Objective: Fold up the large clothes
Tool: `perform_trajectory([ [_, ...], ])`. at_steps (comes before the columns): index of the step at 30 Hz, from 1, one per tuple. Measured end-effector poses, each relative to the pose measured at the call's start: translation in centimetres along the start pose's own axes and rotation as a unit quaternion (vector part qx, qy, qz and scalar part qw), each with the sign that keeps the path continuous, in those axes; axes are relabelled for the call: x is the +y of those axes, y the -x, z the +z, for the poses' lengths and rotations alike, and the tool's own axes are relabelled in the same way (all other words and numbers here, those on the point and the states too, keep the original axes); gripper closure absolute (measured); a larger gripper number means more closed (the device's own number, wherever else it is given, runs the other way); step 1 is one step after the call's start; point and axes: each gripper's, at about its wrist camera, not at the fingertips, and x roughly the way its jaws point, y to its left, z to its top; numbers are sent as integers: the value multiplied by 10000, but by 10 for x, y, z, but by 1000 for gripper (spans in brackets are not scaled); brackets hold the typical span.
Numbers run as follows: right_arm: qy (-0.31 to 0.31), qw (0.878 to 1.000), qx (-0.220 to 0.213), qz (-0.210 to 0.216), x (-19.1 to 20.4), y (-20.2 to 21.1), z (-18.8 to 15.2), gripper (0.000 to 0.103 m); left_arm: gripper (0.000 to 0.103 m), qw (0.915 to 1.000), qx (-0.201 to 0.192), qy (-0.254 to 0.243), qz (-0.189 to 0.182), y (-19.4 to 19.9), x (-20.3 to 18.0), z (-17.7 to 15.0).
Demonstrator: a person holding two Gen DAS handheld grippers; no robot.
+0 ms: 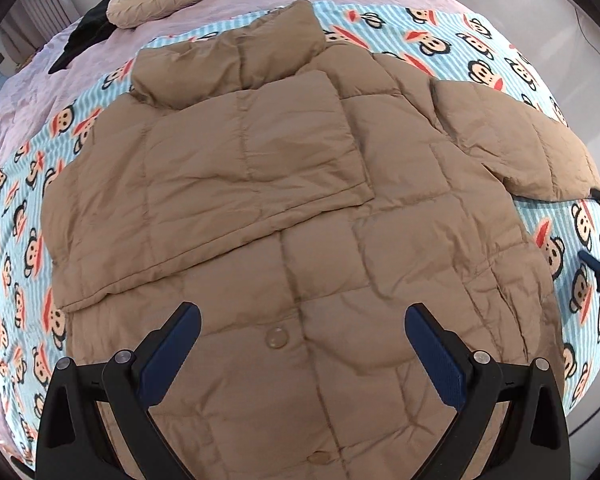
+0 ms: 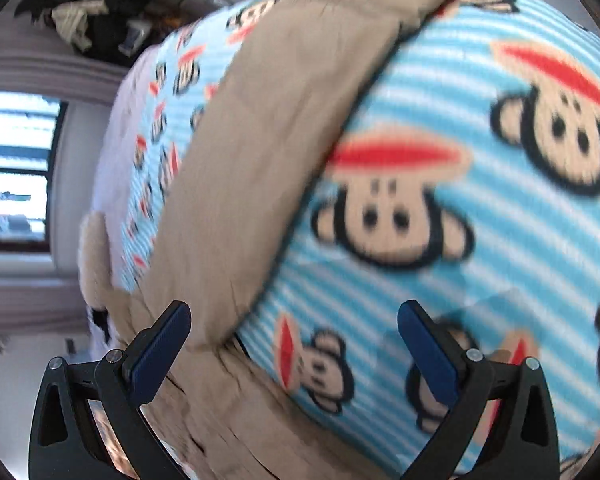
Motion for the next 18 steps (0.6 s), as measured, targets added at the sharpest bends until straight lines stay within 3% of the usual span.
perform_trajectory([
  [10, -873, 9895, -340, 1098, -20, -9, 59, 0, 1, 9999, -61, 91, -66, -10, -18, 6],
  [15, -1579, 9677, -465, 1907, -33, -21, 81, 1, 1, 9991, -220, 290, -216, -13, -22, 13],
  [17, -1840, 9577, -499, 2158, -35, -25, 86, 9, 1, 9980, -306, 366, -406, -12, -23, 15],
  [18, -1978, 9522, -460, 2282, -36, -29, 89, 23, 1, 9975, -340, 384, -492, -12, -24, 17],
])
